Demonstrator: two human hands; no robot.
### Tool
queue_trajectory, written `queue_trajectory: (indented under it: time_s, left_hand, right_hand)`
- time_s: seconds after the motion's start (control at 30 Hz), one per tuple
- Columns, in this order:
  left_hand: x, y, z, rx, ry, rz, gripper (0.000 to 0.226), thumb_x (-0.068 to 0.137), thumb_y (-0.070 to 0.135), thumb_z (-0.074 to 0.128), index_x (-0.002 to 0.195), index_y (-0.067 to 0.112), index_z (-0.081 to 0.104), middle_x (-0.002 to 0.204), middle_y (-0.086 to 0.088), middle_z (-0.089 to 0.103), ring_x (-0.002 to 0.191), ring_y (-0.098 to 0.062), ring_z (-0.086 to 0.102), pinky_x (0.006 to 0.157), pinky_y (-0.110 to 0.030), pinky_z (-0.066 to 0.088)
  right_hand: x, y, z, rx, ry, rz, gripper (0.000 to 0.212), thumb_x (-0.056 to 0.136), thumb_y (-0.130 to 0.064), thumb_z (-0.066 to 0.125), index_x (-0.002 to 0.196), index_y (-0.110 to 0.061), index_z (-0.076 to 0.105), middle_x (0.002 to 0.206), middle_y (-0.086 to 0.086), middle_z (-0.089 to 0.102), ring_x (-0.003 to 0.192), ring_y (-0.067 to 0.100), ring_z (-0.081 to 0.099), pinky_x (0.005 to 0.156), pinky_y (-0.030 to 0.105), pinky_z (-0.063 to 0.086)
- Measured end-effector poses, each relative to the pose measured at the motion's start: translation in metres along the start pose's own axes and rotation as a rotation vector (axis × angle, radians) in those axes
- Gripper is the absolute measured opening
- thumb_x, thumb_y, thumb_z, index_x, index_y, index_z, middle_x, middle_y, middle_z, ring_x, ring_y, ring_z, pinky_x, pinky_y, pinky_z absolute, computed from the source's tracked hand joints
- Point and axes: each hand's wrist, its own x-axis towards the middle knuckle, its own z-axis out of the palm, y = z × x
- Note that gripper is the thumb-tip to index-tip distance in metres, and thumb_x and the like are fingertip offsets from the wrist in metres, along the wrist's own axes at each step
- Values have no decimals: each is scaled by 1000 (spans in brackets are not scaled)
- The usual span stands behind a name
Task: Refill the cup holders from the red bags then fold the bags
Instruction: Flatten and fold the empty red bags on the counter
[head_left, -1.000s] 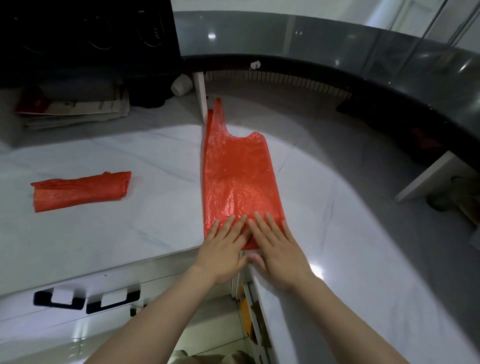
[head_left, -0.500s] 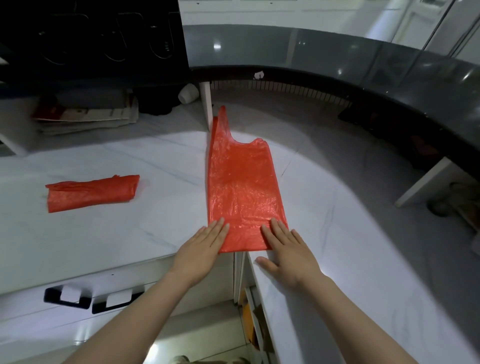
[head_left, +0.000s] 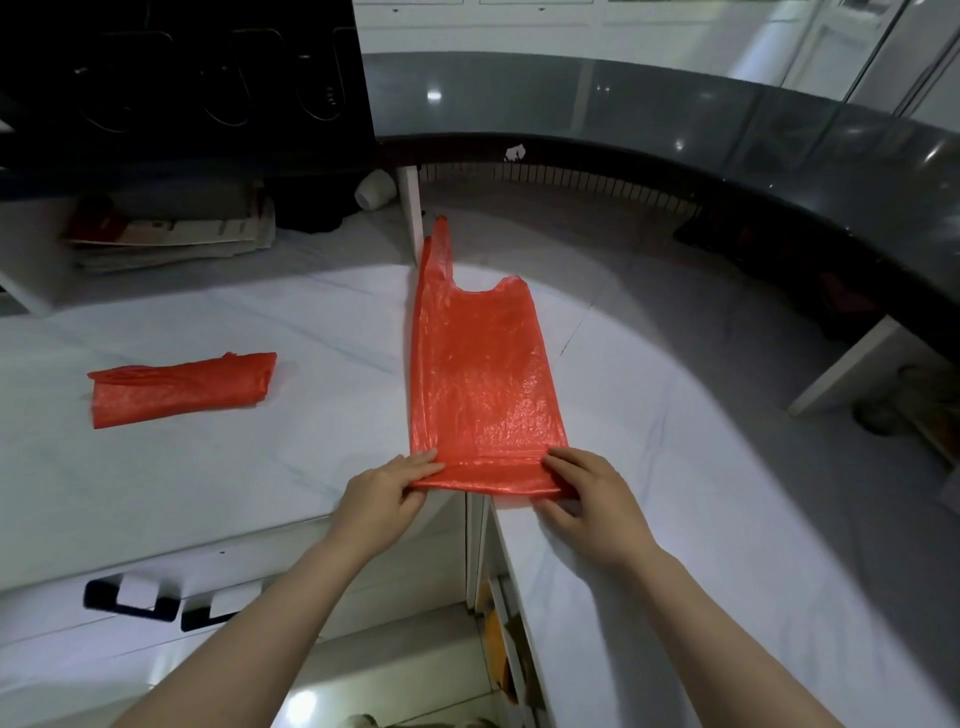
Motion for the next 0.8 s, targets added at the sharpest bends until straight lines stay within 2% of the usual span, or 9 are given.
queue_trajectory:
  time_s: [0.13, 0.2, 0.27, 0.37, 0.47, 0.6, 0.7, 0.8]
  left_hand:
    - [-1, 1, -3, -78, -17, -11, 40, 87, 5, 60, 122, 23, 64, 136, 9, 52, 129, -16, 46, 113, -30, 31]
    - [0, 4, -4, -96, 9, -10, 37, 85, 3, 63, 118, 19, 67, 135, 4, 55, 123, -13, 51, 107, -26, 37]
    - [1, 6, -4, -84, 78, -17, 31, 82, 1, 67, 109, 14, 71, 120, -1, 59, 109, -14, 56, 96, -24, 42]
    - [3, 7, -4, -54, 165, -81, 16, 81, 6, 70, 97, 9, 73, 95, 1, 60, 90, -17, 57, 82, -28, 47]
    - [5, 5, -2, -1, 231, -158, 10, 84, 16, 70, 87, 7, 72, 82, 1, 57, 84, -20, 53, 73, -32, 43]
    - [6, 6, 1, 41, 292, -257, 12, 86, 22, 68, 85, 12, 73, 79, 0, 56, 89, -22, 48, 74, -28, 34]
    - [9, 7, 3, 64, 280, -287, 12, 86, 23, 67, 81, 12, 72, 80, 0, 56, 91, -24, 48, 76, -30, 36]
    - [8, 9, 3, 71, 285, -286, 12, 86, 22, 67, 80, 11, 71, 78, 2, 53, 91, -25, 48, 77, -31, 38]
  right_hand:
    - [9, 6, 1, -23, 14, -25, 42, 81, -22, 64, 123, -21, 65, 118, -7, 53, 112, 12, 46, 91, 14, 31]
    - [12, 6, 1, 17, 57, 0, 35, 82, -17, 63, 115, -23, 69, 105, -12, 53, 103, 10, 47, 84, 15, 33]
    - [13, 2, 2, 84, 130, 39, 27, 80, -16, 63, 100, -31, 73, 93, -22, 54, 95, 3, 48, 77, 13, 34]
    - [13, -2, 4, 211, 237, 164, 19, 76, -23, 63, 83, -40, 68, 83, -22, 58, 91, -4, 49, 70, 11, 35]
    - [18, 3, 0, 324, 212, 283, 17, 79, -27, 65, 89, -41, 64, 91, -14, 59, 84, -3, 56, 69, 13, 39]
    - [34, 8, -4, 285, 135, 290, 9, 87, -24, 60, 88, -29, 68, 78, -11, 67, 81, 11, 62, 65, 23, 43]
    - [41, 6, -1, 203, 115, 297, 15, 91, -29, 54, 89, -28, 68, 78, -12, 67, 85, 16, 60, 74, 32, 47]
    - [44, 6, 2, 123, 130, 306, 17, 94, -34, 49, 94, -30, 66, 77, -13, 62, 89, 20, 56, 79, 37, 44]
